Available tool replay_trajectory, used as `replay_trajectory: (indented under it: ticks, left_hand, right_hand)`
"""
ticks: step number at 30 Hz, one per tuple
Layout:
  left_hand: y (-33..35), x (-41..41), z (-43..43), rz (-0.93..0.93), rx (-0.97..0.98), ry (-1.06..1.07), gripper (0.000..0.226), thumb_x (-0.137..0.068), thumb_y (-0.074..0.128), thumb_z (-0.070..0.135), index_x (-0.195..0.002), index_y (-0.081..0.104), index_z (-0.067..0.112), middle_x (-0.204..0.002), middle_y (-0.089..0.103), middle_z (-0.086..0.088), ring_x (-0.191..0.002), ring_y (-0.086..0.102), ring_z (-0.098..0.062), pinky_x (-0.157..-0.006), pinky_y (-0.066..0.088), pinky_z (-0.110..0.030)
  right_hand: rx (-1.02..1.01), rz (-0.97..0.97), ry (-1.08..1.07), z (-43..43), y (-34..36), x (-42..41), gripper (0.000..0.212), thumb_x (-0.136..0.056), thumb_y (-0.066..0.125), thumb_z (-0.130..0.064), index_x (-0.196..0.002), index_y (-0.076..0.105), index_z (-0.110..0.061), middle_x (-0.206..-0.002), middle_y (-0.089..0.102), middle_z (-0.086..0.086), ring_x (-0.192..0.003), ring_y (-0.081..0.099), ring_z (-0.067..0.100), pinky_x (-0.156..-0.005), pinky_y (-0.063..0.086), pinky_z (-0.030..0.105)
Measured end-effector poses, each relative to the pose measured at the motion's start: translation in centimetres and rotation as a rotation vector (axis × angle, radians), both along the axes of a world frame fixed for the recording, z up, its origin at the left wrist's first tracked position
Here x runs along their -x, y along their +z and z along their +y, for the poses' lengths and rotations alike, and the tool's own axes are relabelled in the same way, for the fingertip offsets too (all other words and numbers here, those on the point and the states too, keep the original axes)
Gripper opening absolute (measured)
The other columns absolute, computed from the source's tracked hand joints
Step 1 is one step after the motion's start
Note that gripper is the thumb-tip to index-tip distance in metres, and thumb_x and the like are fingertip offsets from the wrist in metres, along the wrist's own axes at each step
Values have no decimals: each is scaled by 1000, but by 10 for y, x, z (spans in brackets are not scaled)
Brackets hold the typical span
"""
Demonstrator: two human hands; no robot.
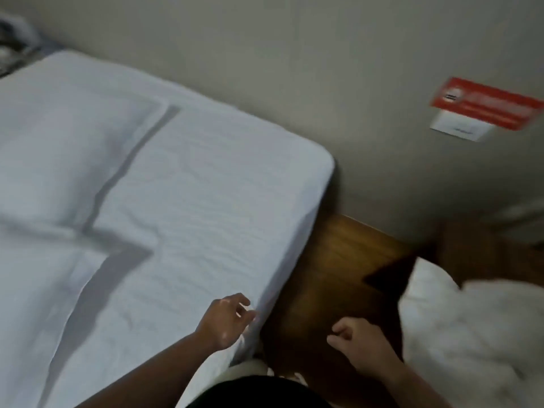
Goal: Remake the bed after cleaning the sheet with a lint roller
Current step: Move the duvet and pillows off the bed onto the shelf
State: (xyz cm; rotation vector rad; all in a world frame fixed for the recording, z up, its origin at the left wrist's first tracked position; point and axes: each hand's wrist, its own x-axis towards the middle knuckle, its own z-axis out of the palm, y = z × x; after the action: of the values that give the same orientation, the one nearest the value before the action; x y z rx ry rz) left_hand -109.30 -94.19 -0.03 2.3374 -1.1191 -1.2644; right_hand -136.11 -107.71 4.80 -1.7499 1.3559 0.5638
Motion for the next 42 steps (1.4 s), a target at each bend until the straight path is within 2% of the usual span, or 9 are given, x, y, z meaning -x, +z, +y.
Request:
replay_trajectory:
  ticks: [8,12,16,23,28,31,35,39,42]
  left_hand:
    - [-38,-98,84,67,-171,608,28,-91,65,47,-110,65,26,-100,71,5,-92,67,-12,-77,45,-20]
    - [-41,-163,108,-100,-206,852,40,-94,64,41,-121,64,12,-115,72,-4,-109,66,-20,-93,45,-26]
    - [-57,-225,138,-377,-293,1028,71,-87,70,42,-144,42,10,-140,53,-15,-130,49,-31,-107,41,-38]
    - [-92,-312,162,-817,-399,1034,107,-71,85,45,-156,24,25,-159,26,-10,-138,31,-36,-102,42,-51]
    - [-130,-337,162,-955,-260,1102,64,-73,84,17,-132,60,22,-127,62,-5,-113,54,-35,-87,48,-48]
    - [-115,-348,160,-987,-169,1094,36,-76,72,2,-106,73,21,-96,68,-1,-92,62,-31,-72,50,-38]
    - [-77,-331,118,-969,84,1034,28,-68,69,6,-89,74,24,-78,61,4,-75,64,-26,-61,52,-31]
    - [-64,-269,33,-856,263,980,15,-71,72,15,-83,70,23,-74,57,5,-71,61,-21,-56,50,-29]
    - [-68,-209,-29,-707,359,876,7,-70,66,21,-77,64,23,-74,52,5,-69,58,-17,-50,46,-27]
  right_hand:
    - [13,48,445,-64,-52,-193,14,-82,75,-40,-90,70,-29,-88,69,-15,-88,66,3,-80,51,20]
    - [-32,-17,654,-78,-58,-319,24,-85,71,-43,-104,69,-28,-94,63,-12,-89,59,6,-71,42,16]
    - [-107,-104,827,-62,-88,-446,31,-85,70,-44,-110,68,-26,-102,66,-8,-92,63,9,-75,47,19]
    - [-250,-374,1012,32,-145,-602,56,-88,67,-49,-136,54,-25,-126,65,-2,-117,60,15,-93,45,23]
    - [-599,-494,772,97,-170,-653,73,-71,72,-65,-134,49,-35,-122,63,-15,-112,62,10,-100,51,36]
    - [-418,-600,757,106,-176,-663,59,-78,75,-48,-129,56,-27,-116,67,-8,-106,63,14,-96,51,33]
    - [-393,-711,714,51,-144,-655,27,-82,80,-24,-106,69,-22,-94,74,-9,-88,70,7,-77,52,23]
    - [-429,-624,828,-47,-90,-614,30,-81,81,-15,-108,70,-23,-97,76,-11,-89,72,5,-76,54,20]
    - [-352,-417,963,-118,-81,-565,35,-76,84,-21,-107,66,-23,-97,76,-8,-90,72,10,-82,55,34]
